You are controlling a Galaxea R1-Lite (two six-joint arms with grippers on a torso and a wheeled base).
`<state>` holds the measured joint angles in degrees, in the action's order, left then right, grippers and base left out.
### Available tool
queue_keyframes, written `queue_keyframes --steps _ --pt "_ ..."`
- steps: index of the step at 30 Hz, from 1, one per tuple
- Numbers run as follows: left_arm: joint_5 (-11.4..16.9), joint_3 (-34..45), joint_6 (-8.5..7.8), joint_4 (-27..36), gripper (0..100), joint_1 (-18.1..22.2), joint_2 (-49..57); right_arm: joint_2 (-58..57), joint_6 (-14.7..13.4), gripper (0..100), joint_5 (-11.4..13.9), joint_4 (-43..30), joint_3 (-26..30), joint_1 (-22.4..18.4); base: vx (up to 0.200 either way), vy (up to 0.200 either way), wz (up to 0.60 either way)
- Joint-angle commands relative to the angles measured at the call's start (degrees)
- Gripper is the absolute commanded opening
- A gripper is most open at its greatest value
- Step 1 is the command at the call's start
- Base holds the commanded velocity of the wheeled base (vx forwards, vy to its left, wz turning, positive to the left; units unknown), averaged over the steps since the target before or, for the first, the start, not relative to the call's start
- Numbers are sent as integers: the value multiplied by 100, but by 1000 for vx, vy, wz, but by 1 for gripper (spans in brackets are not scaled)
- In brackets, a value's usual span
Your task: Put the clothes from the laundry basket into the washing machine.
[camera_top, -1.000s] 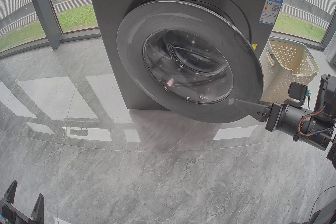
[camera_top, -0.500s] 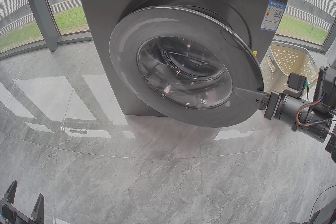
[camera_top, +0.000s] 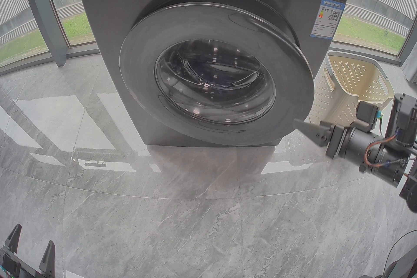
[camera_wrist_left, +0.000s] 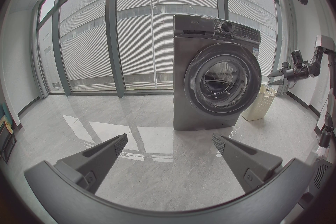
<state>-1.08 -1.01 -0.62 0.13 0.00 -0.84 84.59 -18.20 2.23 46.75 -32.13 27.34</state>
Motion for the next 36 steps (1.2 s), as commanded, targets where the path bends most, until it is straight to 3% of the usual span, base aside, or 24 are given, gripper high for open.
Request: queue_keyframes --steps 1,12,22,25,28,36 --pt "3 101 9 4 100 0 75 -189 18 100 14 9 427 658 0 0 0" --pt "3 101 36 4 100 0 75 225 10 100 -47 783 -118 658 200 0 0" --pt "3 92 36 4 100 0 75 321 18 100 -65 818 -583 535 200 0 0" --pt "3 101 36 4 100 0 75 400 27 100 -293 818 -742 518 200 0 0" --pt "3 101 36 4 100 0 67 471 27 100 -443 818 -794 509 0 0 0" --pt "3 101 53 4 100 0 75 559 18 100 -469 827 -865 333 0 0 0"
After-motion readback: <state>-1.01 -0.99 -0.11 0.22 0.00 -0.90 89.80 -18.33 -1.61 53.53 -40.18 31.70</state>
